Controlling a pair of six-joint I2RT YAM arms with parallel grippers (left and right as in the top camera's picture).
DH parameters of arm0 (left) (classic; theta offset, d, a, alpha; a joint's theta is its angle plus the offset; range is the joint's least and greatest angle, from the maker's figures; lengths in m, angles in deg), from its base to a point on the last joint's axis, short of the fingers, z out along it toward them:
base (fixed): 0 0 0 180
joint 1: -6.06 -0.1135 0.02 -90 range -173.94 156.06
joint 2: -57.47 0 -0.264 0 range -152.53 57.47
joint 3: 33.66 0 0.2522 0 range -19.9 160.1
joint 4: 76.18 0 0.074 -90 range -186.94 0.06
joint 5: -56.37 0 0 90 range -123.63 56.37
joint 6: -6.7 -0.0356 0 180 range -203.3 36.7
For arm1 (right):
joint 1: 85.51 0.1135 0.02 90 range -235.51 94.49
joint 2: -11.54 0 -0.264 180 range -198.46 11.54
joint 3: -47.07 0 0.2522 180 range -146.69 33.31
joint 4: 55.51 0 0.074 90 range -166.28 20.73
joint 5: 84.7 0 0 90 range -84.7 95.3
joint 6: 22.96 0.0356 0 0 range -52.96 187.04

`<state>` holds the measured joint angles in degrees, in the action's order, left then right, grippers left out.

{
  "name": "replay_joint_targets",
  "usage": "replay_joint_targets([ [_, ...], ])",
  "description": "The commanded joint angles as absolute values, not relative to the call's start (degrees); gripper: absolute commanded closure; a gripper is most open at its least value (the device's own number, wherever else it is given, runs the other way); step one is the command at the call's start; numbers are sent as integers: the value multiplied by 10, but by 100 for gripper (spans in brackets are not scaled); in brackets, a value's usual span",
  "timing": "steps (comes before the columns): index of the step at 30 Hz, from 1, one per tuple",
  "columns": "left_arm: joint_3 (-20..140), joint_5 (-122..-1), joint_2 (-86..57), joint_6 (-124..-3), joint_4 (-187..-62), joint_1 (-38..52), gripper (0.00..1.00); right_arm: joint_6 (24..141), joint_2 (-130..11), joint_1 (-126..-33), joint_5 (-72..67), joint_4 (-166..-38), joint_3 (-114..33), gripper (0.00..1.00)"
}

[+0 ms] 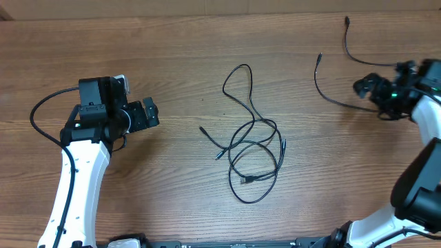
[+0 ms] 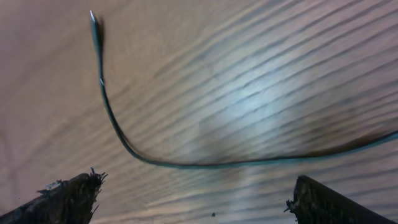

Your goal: Untangle cables

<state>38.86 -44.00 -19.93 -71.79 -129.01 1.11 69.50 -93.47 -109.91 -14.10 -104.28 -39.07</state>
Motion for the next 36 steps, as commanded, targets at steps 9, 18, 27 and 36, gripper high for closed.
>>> replay_joint_targets([
  [9, 391, -435, -194, -730, -1289, 12, 0, 687, -929, -1028, 23, -1111, -391, 0],
  [18, 391, -435, -194, -730, -1289, 12, 0, 687, -929, -1028, 27, -1072, -330, 0],
  [27, 391, -435, -194, -730, -1289, 12, 0, 687, -930, -1028, 38, -1008, -268, 0],
  [36, 391, -435, -194, -730, -1289, 12, 1, 687, -931, -1028, 52, -905, -219, 0],
])
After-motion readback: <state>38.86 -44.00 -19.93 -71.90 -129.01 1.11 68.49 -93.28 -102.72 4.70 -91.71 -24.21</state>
